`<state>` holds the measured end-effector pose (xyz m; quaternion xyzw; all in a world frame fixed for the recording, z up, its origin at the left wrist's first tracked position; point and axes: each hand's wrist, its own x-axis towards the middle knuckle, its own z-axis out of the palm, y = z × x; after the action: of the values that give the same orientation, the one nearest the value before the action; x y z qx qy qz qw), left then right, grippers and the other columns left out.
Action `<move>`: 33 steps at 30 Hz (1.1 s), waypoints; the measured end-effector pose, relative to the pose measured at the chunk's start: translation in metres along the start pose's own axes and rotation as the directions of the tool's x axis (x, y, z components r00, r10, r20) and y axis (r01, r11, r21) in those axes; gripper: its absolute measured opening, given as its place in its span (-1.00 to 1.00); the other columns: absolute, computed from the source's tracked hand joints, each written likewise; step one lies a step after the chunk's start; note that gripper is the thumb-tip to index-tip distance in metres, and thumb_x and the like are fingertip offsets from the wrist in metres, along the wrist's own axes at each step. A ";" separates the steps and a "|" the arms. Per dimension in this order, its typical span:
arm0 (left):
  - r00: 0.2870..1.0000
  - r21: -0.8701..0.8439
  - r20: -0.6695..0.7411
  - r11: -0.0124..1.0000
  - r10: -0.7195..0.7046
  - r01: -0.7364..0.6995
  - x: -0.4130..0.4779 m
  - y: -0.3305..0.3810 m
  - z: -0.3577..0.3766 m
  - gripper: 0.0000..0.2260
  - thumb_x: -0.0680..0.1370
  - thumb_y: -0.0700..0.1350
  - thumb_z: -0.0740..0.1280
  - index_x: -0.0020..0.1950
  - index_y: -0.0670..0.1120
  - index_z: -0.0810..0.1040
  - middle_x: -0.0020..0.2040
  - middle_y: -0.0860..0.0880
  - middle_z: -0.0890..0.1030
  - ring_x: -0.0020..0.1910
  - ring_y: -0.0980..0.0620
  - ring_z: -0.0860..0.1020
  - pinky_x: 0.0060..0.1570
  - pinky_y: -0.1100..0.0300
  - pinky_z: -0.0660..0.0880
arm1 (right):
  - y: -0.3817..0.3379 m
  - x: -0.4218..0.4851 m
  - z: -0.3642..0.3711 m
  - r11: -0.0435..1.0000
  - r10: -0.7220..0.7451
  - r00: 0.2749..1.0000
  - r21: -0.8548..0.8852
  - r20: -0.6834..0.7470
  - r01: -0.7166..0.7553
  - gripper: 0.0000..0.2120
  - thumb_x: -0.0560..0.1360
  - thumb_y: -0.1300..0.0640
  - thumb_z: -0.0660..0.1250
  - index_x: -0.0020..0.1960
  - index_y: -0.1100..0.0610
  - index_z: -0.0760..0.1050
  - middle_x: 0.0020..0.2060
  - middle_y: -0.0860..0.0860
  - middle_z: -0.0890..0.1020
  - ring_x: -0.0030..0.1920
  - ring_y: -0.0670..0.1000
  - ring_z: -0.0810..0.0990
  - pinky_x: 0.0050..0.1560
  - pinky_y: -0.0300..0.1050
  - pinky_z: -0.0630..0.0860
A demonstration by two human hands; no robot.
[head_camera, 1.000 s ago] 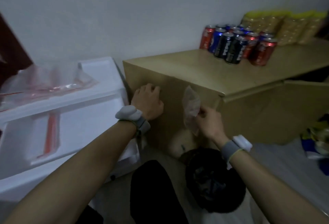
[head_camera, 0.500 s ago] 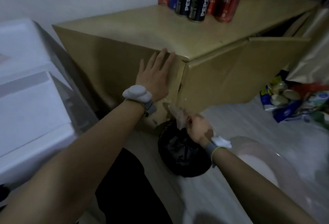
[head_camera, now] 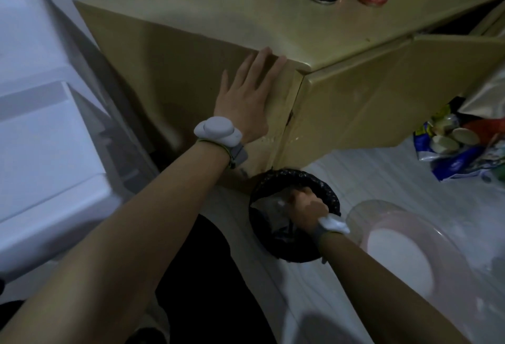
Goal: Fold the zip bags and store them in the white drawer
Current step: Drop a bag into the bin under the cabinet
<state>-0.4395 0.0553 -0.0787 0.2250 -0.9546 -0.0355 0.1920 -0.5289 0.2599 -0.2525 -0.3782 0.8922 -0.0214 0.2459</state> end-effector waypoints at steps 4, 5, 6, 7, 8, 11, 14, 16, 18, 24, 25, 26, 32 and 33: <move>1.000 0.004 0.006 1.000 0.000 0.000 0.000 0.000 0.000 -0.09 0.38 -0.16 0.36 0.60 0.12 -0.08 0.61 -0.02 -0.05 0.58 -0.11 -0.03 0.42 -0.39 0.07 | -0.009 0.000 -0.007 1.000 0.004 1.000 -0.022 0.017 -0.004 -0.62 0.52 -0.15 0.29 0.26 0.01 0.46 0.19 0.10 0.43 0.09 0.28 0.55 -0.07 0.02 0.40; 1.000 0.003 0.008 1.000 -0.004 0.004 0.000 0.000 0.000 -0.08 0.38 -0.17 0.37 0.60 0.12 -0.08 0.61 -0.02 -0.05 0.58 -0.12 -0.03 0.42 -0.39 0.07 | -0.011 0.000 -0.010 1.000 -0.005 1.000 -0.028 0.015 0.006 -0.62 0.50 -0.11 0.33 0.25 0.01 0.46 0.18 0.10 0.44 0.08 0.27 0.55 -0.09 0.02 0.41; 1.000 0.005 0.006 1.000 -0.006 0.006 0.000 0.001 0.000 -0.08 0.37 -0.17 0.37 0.60 0.12 -0.08 0.61 -0.02 -0.05 0.58 -0.12 -0.02 0.43 -0.38 0.07 | -0.014 0.000 -0.014 0.999 -0.013 1.000 -0.037 0.010 0.014 -0.62 0.48 -0.08 0.36 0.25 0.01 0.46 0.18 0.09 0.44 0.07 0.27 0.55 -0.10 0.02 0.41; 1.000 0.008 0.005 1.000 -0.006 0.006 0.001 0.001 0.000 -0.07 0.37 -0.18 0.38 0.60 0.12 -0.08 0.61 -0.02 -0.04 0.57 -0.13 0.00 0.43 -0.37 0.08 | -0.017 -0.001 -0.018 0.999 -0.022 1.000 -0.041 -0.007 0.022 -0.63 0.48 -0.05 0.35 0.25 0.00 0.45 0.17 0.09 0.45 0.06 0.26 0.55 -0.11 0.02 0.42; 1.000 0.009 0.006 1.000 -0.001 0.001 0.001 0.001 -0.001 -0.08 0.37 -0.18 0.38 0.60 0.11 -0.07 0.61 -0.02 -0.03 0.57 -0.14 0.02 0.43 -0.35 0.09 | -0.020 -0.001 -0.023 0.999 -0.034 0.999 -0.040 -0.031 0.033 -0.67 0.50 -0.02 0.30 0.25 0.00 0.46 0.17 0.09 0.47 0.06 0.26 0.55 -0.10 0.02 0.45; 0.999 0.050 0.032 0.999 0.017 -0.018 -0.005 -0.002 -0.007 -0.15 0.40 -0.17 0.35 0.59 0.10 -0.01 0.61 -0.03 0.00 0.55 -0.17 0.08 0.45 -0.30 0.13 | -0.033 -0.002 -0.038 0.996 -0.089 0.989 -0.041 -0.120 0.085 -0.70 0.53 0.03 0.17 0.24 0.00 0.46 0.14 0.10 0.55 0.01 0.24 0.58 -0.08 0.03 0.55; 0.984 0.073 0.173 0.997 -0.044 0.032 -0.023 -0.014 -0.018 -0.32 0.48 -0.13 0.30 0.56 0.10 0.12 0.54 -0.10 0.18 0.46 -0.22 0.24 0.38 -0.21 0.28 | -0.053 -0.006 -0.057 0.990 -0.141 0.968 -0.053 -0.207 0.133 -0.72 0.53 0.01 0.17 0.21 0.00 0.45 0.05 0.12 0.63 -0.06 0.23 0.62 -0.11 0.01 0.59; 0.934 0.100 0.341 0.992 -0.104 0.074 -0.033 -0.027 -0.027 -0.48 0.54 -0.08 0.27 0.50 0.05 0.26 0.44 -0.11 0.31 0.35 -0.18 0.37 0.24 -0.10 0.38 | -0.069 -0.008 -0.071 0.986 -0.164 0.957 -0.055 -0.239 0.156 -0.73 0.55 0.01 0.17 0.21 0.01 0.44 0.04 0.15 0.64 -0.03 0.23 0.64 -0.11 -0.02 0.56; 0.879 0.165 0.440 0.979 -0.184 0.122 -0.042 -0.038 -0.043 -0.58 0.56 -0.04 0.26 0.42 0.01 0.35 0.32 -0.10 0.40 0.24 -0.14 0.43 0.13 -0.03 0.39 | -0.088 -0.012 -0.088 0.978 -0.207 0.934 -0.060 -0.292 0.199 -0.73 0.56 0.00 0.17 0.22 0.01 0.44 0.07 0.16 0.64 0.01 0.24 0.63 -0.08 -0.03 0.53; 0.910 0.341 0.288 0.920 -0.299 0.194 -0.067 -0.067 -0.115 -0.73 0.58 -0.02 0.20 0.25 0.00 0.50 0.16 -0.09 0.45 0.15 -0.14 0.45 0.05 -0.01 0.38 | -0.177 -0.033 -0.144 0.912 -0.379 0.759 -0.072 -0.530 0.405 -0.77 0.57 -0.03 0.17 0.11 0.03 0.49 -0.02 0.13 0.64 -0.01 0.23 0.62 -0.13 0.00 0.52; 0.918 0.346 0.264 0.918 -0.295 0.196 -0.066 -0.064 -0.121 -0.73 0.58 -0.02 0.19 0.24 0.01 0.52 0.16 -0.09 0.46 0.14 -0.14 0.45 0.03 0.00 0.37 | -0.185 -0.034 -0.151 0.906 -0.380 0.730 -0.068 -0.568 0.419 -0.78 0.57 -0.03 0.17 0.11 0.05 0.49 -0.03 0.12 0.63 -0.02 0.22 0.61 -0.13 0.00 0.52; 0.929 0.351 0.214 0.911 -0.303 0.216 -0.069 -0.067 -0.132 -0.73 0.58 -0.03 0.18 0.23 0.02 0.53 0.15 -0.08 0.48 0.13 -0.13 0.47 -0.02 0.03 0.36 | -0.199 -0.036 -0.160 0.895 -0.386 0.702 -0.057 -0.598 0.443 -0.77 0.58 -0.02 0.18 0.12 0.05 0.50 -0.01 0.12 0.63 -0.01 0.20 0.60 -0.13 0.00 0.50; 0.935 0.362 -0.076 0.864 -0.346 0.349 -0.119 -0.109 -0.201 -0.72 0.59 -0.05 0.18 0.26 0.05 0.53 0.23 -0.02 0.50 0.15 -0.07 0.50 -0.06 0.11 0.37 | -0.297 -0.067 -0.187 0.749 -0.523 0.555 -0.038 -0.647 0.662 -0.75 0.59 -0.09 0.12 0.16 -0.05 0.47 -0.01 0.01 0.63 -0.07 0.08 0.59 -0.04 0.04 0.57; 0.927 0.371 -0.114 0.851 -0.357 0.373 -0.129 -0.118 -0.207 -0.72 0.59 -0.05 0.19 0.27 0.05 0.52 0.24 -0.01 0.50 0.15 -0.06 0.49 -0.06 0.12 0.36 | -0.311 -0.071 -0.188 0.727 -0.542 0.540 -0.036 -0.644 0.686 -0.77 0.59 -0.08 0.11 0.13 -0.05 0.48 -0.03 -0.01 0.62 -0.09 0.03 0.58 -0.04 0.07 0.58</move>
<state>-0.2046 0.0107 0.0496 0.4360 -0.8785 0.1219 0.1530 -0.3654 0.0590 0.0125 -0.6096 0.7209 -0.3272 -0.0414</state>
